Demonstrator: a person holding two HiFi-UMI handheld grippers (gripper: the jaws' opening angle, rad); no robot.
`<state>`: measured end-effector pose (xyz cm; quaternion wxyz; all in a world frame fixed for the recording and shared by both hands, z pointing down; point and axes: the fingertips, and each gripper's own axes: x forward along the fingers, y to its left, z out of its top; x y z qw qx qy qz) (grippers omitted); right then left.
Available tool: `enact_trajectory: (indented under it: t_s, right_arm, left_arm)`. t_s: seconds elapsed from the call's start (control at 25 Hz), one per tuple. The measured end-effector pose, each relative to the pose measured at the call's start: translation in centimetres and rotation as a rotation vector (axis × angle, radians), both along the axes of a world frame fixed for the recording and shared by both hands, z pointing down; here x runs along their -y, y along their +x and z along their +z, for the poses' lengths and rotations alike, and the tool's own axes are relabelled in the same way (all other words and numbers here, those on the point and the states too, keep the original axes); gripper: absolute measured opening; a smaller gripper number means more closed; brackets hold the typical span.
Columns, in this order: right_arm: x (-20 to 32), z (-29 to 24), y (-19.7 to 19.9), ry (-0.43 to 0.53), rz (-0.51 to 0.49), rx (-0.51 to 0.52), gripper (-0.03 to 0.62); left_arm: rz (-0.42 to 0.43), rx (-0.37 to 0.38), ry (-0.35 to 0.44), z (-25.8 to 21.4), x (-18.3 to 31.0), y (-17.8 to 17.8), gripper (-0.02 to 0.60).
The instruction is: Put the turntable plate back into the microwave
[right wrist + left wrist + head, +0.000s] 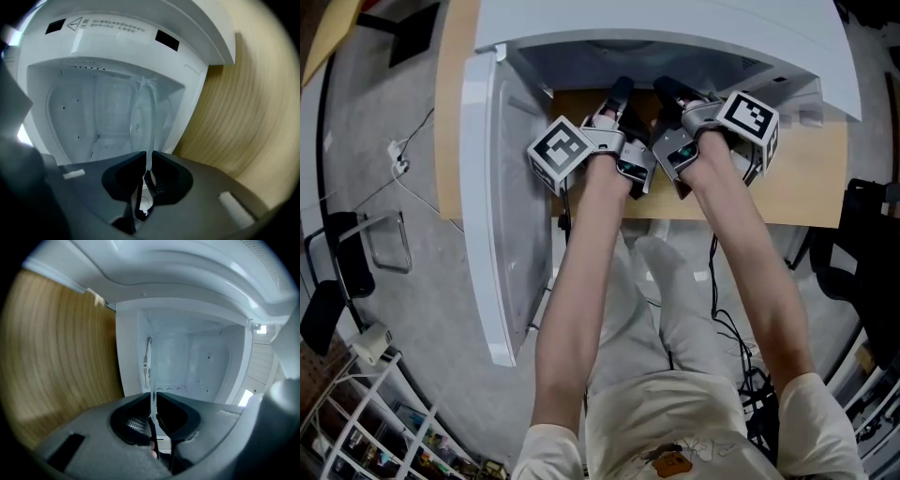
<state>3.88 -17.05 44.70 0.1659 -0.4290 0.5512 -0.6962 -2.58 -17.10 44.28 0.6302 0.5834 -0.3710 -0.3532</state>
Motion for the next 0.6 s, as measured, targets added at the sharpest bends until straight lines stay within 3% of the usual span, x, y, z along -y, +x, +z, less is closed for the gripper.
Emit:
enact_trajectory:
  t_s: [0.24,0.52,0.6]
  right_arm:
    - [1.8,-0.6,0.7,0.008,0.042,0.003,0.038]
    - [2.3,-0.5,1.1,0.009,0.079,-0.001,0.040]
    - [2.3,-0.8,1.3,0.013,0.090,-0.005,0.080]
  left_arm:
    - [0.047,0.065,0.058,-1.0,-1.2,0.5,0.044]
    - [0.048,0.053,0.047,-0.8,-1.8,0.6,0.043]
    - [0.045,0.052,0.049,-0.9,-1.9,0.5,0.042]
